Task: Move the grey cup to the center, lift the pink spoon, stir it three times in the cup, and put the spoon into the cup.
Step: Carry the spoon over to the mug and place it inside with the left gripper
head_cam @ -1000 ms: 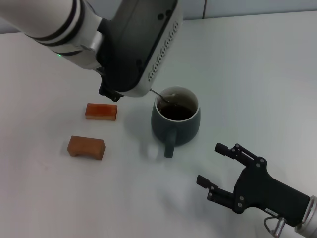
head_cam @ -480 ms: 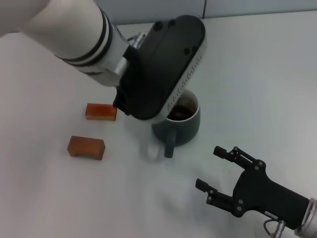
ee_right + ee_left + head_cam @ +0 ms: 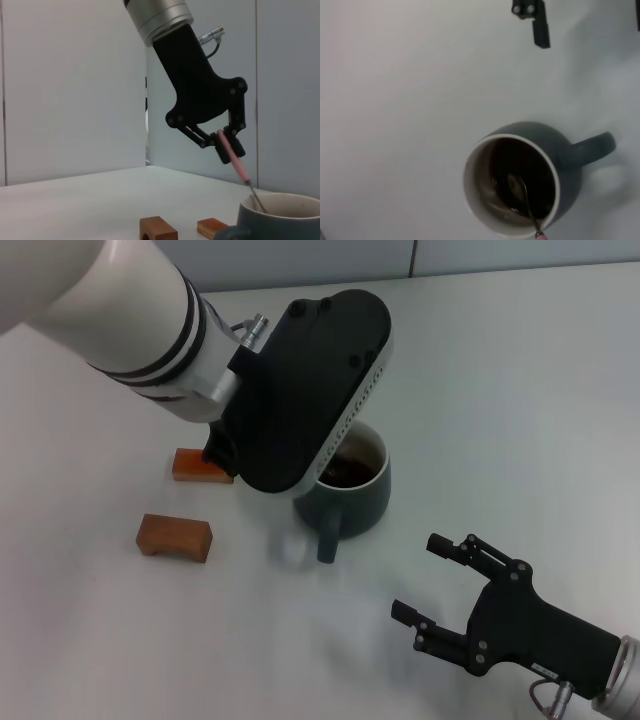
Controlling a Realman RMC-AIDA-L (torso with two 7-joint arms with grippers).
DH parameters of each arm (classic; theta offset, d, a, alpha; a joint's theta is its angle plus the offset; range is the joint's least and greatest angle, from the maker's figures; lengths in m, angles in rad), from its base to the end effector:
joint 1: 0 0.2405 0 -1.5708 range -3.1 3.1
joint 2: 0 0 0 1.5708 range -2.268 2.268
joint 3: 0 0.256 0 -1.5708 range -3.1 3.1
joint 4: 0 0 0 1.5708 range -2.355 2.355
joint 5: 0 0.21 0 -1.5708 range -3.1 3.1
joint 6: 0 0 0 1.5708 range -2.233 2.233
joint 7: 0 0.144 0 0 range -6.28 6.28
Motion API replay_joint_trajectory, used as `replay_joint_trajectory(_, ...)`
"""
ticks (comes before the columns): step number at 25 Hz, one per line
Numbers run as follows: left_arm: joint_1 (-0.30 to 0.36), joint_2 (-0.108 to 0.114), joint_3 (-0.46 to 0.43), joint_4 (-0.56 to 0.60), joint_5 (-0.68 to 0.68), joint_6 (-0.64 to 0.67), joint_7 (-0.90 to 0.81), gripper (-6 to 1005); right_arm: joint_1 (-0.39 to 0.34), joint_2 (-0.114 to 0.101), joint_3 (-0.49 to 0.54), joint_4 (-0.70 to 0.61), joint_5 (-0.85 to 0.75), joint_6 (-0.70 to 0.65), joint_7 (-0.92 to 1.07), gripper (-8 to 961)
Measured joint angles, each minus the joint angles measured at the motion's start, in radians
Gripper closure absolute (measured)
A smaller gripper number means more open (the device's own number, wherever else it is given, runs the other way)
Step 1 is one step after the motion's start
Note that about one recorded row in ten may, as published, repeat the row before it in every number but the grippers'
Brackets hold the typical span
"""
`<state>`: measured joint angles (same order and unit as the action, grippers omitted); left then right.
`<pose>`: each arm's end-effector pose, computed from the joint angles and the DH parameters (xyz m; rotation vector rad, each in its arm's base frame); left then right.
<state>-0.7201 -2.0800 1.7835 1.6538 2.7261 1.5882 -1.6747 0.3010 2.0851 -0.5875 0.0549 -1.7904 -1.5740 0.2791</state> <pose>-0.0730 0.3308 -0.0296 -2.5942 1.1504 0.9143 0.3044 0.1921 -0.0864 -2.4121 0.2867 0.9262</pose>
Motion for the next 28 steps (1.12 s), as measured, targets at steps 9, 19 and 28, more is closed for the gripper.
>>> replay_joint_trajectory(9, -0.005, 0.000, 0.029, -0.002, -0.014, -0.068, -0.012, 865, 0.001, 0.000, 0.000, -0.002, -0.010, 0.000, 0.000, 148)
replay_joint_trajectory(19, 0.024, 0.000, 0.081, 0.069, -0.012, -0.009, -0.047, 865, 0.001, -0.002, 0.000, -0.007, -0.013, 0.001, 0.000, 147)
replay_joint_trajectory(28, 0.033, 0.000, 0.087, 0.052, 0.064, -0.064, -0.066, 864, -0.001, -0.003, 0.000, -0.010, -0.022, 0.005, 0.000, 148)
